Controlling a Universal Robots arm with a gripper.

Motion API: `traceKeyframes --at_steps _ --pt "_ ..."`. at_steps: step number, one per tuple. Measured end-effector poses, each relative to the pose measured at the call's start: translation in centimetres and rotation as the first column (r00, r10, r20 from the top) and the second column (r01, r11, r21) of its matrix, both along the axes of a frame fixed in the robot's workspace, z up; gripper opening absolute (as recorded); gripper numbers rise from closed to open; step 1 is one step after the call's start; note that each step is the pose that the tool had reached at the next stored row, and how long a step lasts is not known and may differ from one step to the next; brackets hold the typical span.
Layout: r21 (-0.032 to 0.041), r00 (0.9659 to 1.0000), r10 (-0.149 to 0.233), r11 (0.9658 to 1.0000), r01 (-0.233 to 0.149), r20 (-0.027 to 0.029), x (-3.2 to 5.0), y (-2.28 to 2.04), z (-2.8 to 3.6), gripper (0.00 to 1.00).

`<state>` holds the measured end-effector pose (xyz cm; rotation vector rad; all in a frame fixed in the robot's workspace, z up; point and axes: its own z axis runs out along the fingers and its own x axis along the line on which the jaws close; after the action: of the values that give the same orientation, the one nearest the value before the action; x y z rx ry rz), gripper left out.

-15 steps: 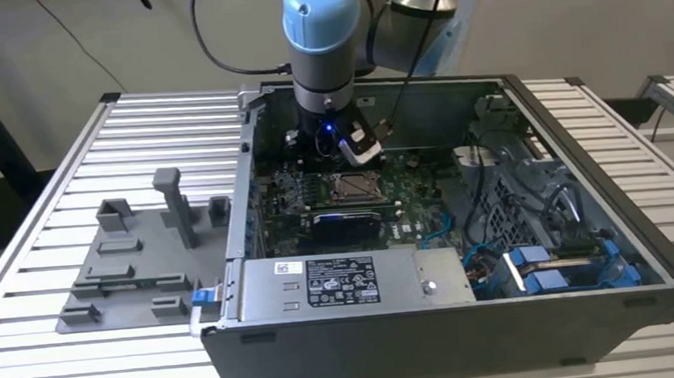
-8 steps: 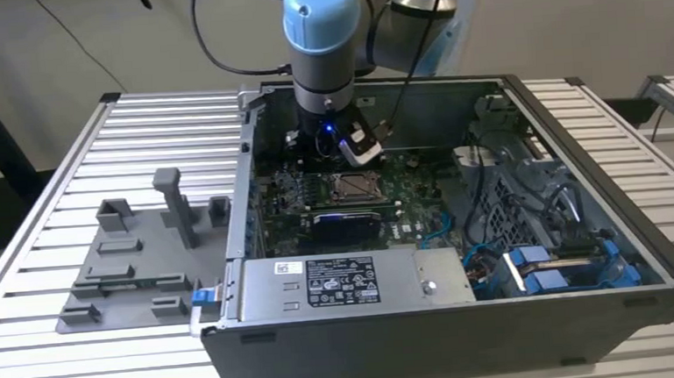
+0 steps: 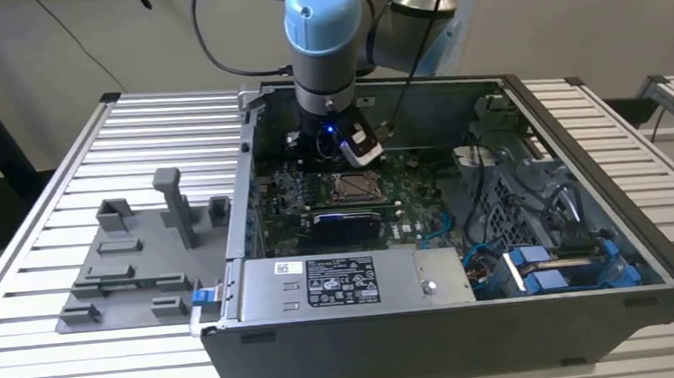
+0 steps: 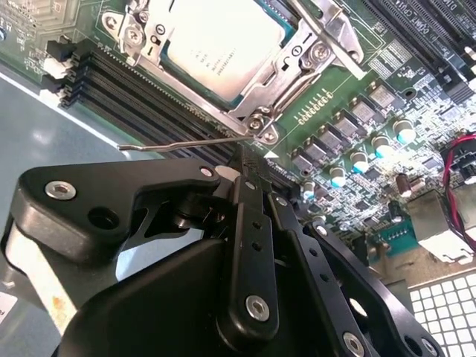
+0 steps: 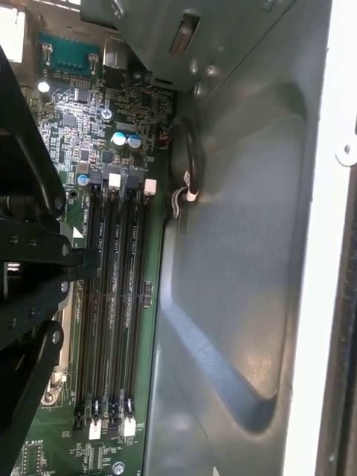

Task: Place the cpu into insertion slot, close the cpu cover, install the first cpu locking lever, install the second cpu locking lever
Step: 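Install the first cpu locking lever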

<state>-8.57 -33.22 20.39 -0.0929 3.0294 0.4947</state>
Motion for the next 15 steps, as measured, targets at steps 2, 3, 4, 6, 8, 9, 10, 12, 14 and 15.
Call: traceKeyframes --at_steps 2,3,4,6,8,9,10,12,14,15 --pt "0.0001 1.0000 0.000 1.0000 0.000 0.0001 0.11 0.00 -0.04 0.11" --pt "0.0003 1.0000 0.000 1.0000 0.000 0.0001 0.17 0.00 -0.07 0.11" --pt "0.0003 1.0000 0.000 1.0000 0.000 0.0002 0.26 0.00 -0.09 0.11" --pt "0.0004 1.0000 0.000 1.0000 0.000 0.0002 0.40 0.00 -0.13 0.11" --pt "0.0002 1.0000 0.000 1.0000 0.000 0.0001 0.55 0.00 -0.17 0.11" --pt "0.0001 1.0000 0.000 1.0000 0.000 0.0000 0.61 0.00 -0.18 0.11" --pt "0.0001 1.0000 0.000 1.0000 0.000 0.0000 0.69 0.00 -0.21 0.11" --pt "0.0000 1.0000 0.000 1.0000 0.000 0.0000 0.81 0.00 -0.24 0.11" --pt "0.0001 1.0000 0.000 1.0000 0.000 0.0000 0.95 0.00 -0.29 0.11" --pt "0.0001 1.0000 0.000 1.0000 0.000 0.0000 1.03 0.00 -0.31 0.11"
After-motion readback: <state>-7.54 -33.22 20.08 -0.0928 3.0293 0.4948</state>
